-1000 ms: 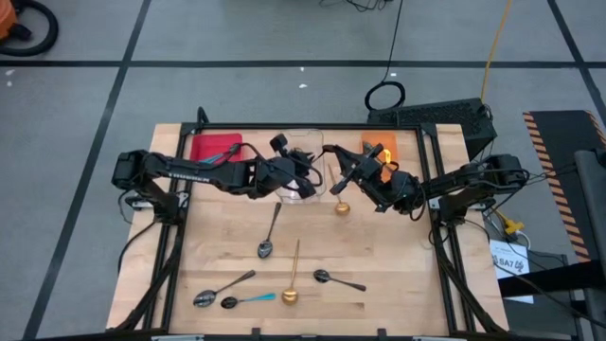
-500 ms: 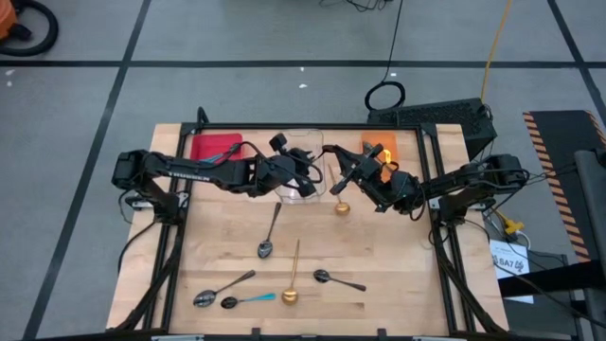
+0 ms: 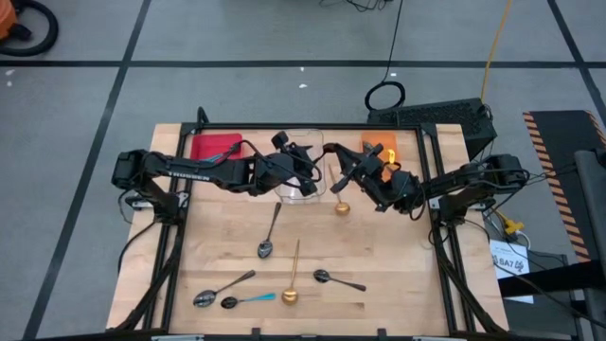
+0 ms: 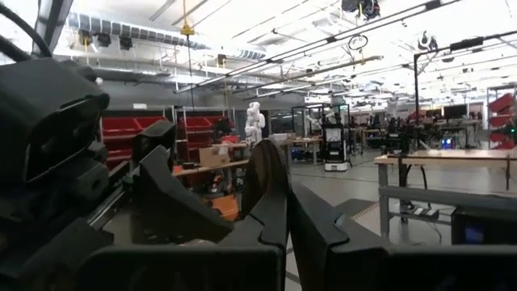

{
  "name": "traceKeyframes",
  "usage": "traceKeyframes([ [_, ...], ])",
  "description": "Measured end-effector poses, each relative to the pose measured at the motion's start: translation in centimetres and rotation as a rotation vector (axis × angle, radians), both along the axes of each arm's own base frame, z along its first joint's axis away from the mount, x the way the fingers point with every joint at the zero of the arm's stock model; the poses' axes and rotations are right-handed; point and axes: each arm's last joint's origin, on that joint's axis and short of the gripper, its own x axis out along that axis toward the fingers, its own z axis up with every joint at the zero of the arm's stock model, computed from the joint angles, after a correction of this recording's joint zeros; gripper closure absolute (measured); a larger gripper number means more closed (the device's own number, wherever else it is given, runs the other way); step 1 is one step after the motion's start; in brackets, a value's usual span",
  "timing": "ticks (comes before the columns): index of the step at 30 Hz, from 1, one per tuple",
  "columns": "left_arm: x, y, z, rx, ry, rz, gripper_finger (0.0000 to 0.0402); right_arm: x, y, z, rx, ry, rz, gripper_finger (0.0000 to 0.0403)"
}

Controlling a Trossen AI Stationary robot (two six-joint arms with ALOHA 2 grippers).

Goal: Sort silverware by color (type)
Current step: Put the blue spoon into the red bin

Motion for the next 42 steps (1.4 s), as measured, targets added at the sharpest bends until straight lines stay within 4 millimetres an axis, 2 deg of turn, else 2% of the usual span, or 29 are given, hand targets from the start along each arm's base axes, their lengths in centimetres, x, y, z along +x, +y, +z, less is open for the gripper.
traceKeyframes([
  [8,0.1,-0.8,-0.2,-0.018,0.018,-0.07,0.0218,-0.1,-0.6,0.1,-0.011,-0.003,-0.023,0.0403],
  [12,0.0,-0.6,-0.5,-0.012,0.05,-0.054,0.0218,-0.1,-0.7,0.1,-0.019,0.005,-0.028,0.0403],
  [22,0.3,0.2,0.5,-0.021,-0.069,-0.035,0.0218,0.0,-0.7,0.2,0.011,-0.047,0.02,0.0403],
  [33,0.2,0.2,0.4,-0.008,-0.049,-0.028,0.022,-0.4,-0.6,0.9,0.039,-0.166,0.058,0.0403],
  [36,0.2,0.2,0.4,0.006,-0.042,-0.019,0.0241,-0.3,-0.6,0.9,0.039,-0.165,0.057,0.0403],
  [42,0.2,0.2,0.4,0.008,-0.042,-0.019,0.0313,-0.3,-0.7,0.8,0.041,-0.157,0.053,0.0403],
])
